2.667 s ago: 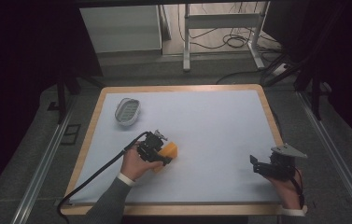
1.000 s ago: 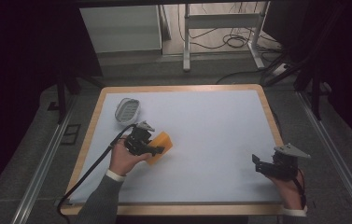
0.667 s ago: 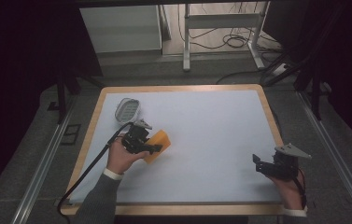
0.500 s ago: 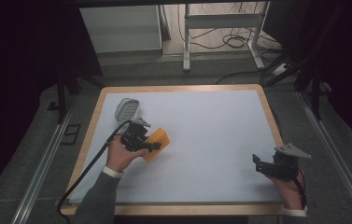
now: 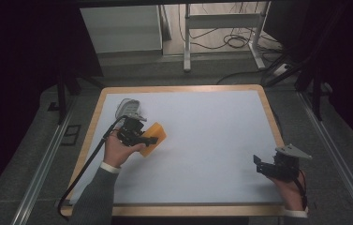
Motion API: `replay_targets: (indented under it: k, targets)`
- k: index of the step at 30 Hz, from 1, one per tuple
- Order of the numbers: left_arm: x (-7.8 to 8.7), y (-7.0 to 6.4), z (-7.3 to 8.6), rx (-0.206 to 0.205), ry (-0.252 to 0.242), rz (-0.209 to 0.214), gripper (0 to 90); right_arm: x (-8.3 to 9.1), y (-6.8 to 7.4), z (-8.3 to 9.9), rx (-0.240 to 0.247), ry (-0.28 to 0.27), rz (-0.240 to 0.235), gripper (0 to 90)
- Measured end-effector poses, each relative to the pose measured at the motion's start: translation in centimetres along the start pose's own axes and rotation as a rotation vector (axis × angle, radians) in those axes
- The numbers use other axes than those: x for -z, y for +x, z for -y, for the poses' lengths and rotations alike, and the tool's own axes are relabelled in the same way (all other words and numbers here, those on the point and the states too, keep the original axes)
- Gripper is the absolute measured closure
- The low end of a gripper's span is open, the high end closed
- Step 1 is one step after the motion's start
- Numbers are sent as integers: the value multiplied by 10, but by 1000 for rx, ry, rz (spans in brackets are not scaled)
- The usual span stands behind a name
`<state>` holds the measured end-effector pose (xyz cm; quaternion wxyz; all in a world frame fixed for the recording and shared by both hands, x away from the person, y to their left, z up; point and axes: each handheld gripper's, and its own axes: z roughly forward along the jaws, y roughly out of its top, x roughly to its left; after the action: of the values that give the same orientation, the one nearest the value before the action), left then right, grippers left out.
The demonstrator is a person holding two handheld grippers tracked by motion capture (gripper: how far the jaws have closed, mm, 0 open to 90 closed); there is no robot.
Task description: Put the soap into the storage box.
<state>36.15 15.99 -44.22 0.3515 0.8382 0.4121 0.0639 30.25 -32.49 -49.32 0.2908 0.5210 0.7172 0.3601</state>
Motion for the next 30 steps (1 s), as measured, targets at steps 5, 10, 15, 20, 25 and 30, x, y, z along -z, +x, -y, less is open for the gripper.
replay_targets:
  k: [5, 10, 15, 20, 25, 30]
  targets:
    - [2, 5, -3, 11, -9, -7, 610, 0, 0, 0, 0, 0, 4, 78]
    - [2, 11, -5, 24, -8, -4, 610, 0, 0, 0, -1, -2, 3, 78]
    - [4, 17, -8, 23, -8, -19, 610, 0, 0, 0, -2, -1, 5, 78]
    - [8, 20, -13, 28, -24, -26, 610, 0, -1, 0, -2, 2, 6, 78]
    - [10, 23, -17, 31, -26, -23, 610, 0, -1, 0, -3, -5, 3, 78]
    - [11, 29, -19, 45, -34, -22, 610, 0, -1, 0, 0, -6, 1, 78]
